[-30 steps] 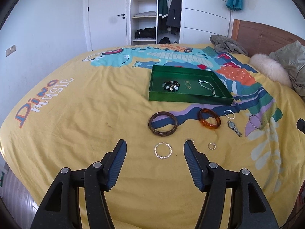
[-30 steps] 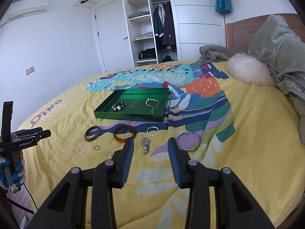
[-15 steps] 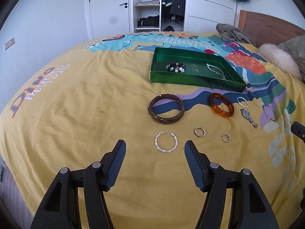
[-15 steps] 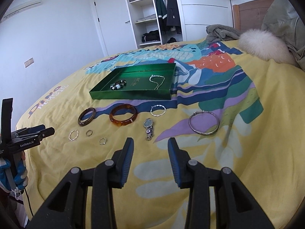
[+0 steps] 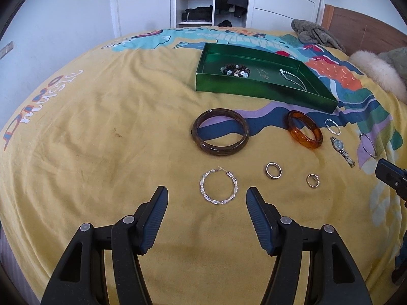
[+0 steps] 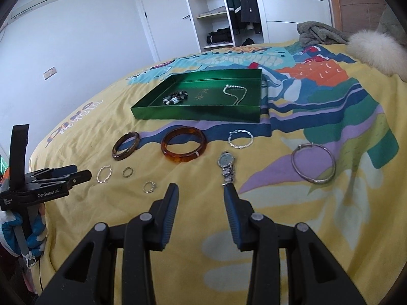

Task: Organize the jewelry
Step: 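Withdraw both tools from the tray and move toward the silver hoop earring, then grasp the twisted silver hoop with the left tool while the right tool grasps a silver ring, then lower both held pieces into the green tray and open both tools, then withdraw both tools from the tray toward the remaining rings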

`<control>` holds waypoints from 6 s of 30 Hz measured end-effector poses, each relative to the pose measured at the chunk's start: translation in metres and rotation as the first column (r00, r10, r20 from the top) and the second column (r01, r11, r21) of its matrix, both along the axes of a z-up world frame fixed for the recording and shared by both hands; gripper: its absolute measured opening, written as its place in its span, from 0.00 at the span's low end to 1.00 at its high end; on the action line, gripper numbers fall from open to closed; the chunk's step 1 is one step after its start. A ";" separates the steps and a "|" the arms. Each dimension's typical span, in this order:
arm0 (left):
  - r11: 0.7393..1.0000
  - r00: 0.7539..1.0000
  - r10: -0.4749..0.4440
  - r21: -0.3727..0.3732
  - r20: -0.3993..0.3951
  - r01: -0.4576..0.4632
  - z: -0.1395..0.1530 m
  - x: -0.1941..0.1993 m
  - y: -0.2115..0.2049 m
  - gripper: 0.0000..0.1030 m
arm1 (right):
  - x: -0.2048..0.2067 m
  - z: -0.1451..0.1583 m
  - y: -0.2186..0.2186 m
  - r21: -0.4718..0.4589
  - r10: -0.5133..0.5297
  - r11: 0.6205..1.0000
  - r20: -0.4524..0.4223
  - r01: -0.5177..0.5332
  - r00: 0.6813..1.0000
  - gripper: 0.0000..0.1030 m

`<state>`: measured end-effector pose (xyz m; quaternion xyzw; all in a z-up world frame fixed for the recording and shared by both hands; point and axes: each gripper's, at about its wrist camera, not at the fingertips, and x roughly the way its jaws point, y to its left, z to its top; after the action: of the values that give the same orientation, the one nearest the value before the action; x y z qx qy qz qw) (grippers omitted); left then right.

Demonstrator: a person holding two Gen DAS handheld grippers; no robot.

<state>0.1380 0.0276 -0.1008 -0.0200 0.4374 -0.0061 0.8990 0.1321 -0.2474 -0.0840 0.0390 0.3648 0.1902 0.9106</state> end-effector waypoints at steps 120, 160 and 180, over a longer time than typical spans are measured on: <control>0.974 0.965 -0.226 -0.002 0.134 0.228 0.103 0.194 -0.079 0.38 | 0.175 0.135 0.007 -0.099 -0.045 0.993 0.155 0.061 0.987 0.19; 0.961 0.961 -0.273 0.024 -0.039 0.274 -0.002 0.267 -0.108 0.41 | 0.308 -0.012 0.032 -0.251 -0.001 0.967 -0.127 -0.032 0.992 0.26; 0.979 0.939 -0.200 0.090 0.280 0.182 0.219 0.124 -0.065 0.48 | 0.140 0.196 0.006 -0.192 -0.037 0.979 0.175 0.071 0.984 0.28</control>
<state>0.2616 -0.0375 0.1187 0.0521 0.3018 -0.0824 0.9484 0.2724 -0.2419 0.1122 -0.0578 0.3016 0.1310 0.9426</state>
